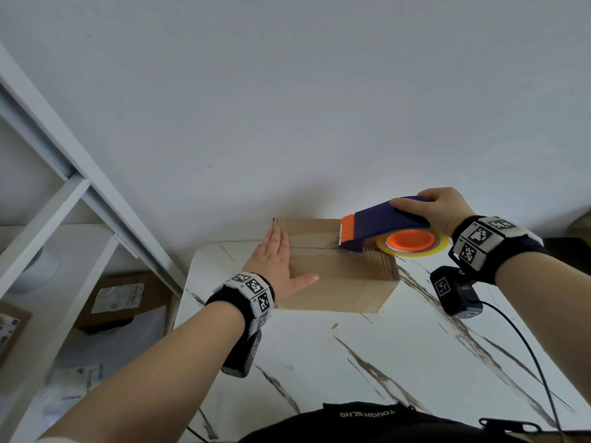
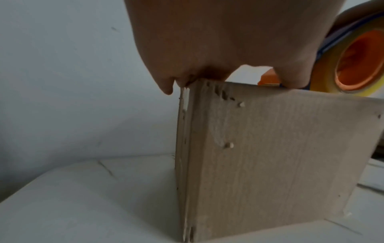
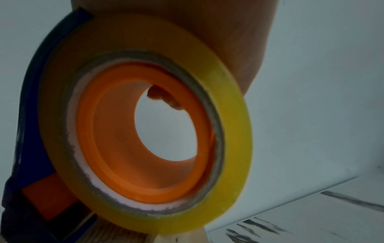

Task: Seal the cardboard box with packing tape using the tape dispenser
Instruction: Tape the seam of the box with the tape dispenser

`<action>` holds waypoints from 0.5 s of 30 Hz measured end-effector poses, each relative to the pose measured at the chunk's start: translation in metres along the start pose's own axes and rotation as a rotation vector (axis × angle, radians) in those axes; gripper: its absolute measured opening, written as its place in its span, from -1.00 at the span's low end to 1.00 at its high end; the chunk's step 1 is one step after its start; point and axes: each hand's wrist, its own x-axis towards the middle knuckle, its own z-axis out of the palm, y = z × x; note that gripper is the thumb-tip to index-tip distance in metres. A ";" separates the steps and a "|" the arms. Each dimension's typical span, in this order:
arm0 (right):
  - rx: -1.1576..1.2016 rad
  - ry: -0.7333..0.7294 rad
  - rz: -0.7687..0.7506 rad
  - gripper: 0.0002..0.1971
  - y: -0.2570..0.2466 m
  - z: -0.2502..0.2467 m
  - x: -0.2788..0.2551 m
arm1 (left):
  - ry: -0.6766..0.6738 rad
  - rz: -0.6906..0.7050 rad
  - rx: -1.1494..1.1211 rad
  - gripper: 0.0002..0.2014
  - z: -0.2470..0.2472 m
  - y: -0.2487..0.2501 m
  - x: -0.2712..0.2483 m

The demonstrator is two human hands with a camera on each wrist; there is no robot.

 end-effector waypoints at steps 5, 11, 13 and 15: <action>0.037 -0.094 -0.002 -0.69 -0.006 -0.007 0.002 | 0.056 0.039 0.051 0.18 -0.001 0.008 0.002; 0.123 -0.157 0.070 -0.80 -0.002 -0.011 0.007 | 0.073 0.042 0.113 0.14 0.006 0.019 0.010; 0.155 -0.123 0.087 -0.78 0.001 -0.011 0.008 | 0.086 0.035 0.123 0.13 0.009 0.019 0.011; 0.155 -0.086 0.082 -0.75 0.002 -0.009 0.009 | 0.094 0.035 0.121 0.12 0.010 0.019 0.011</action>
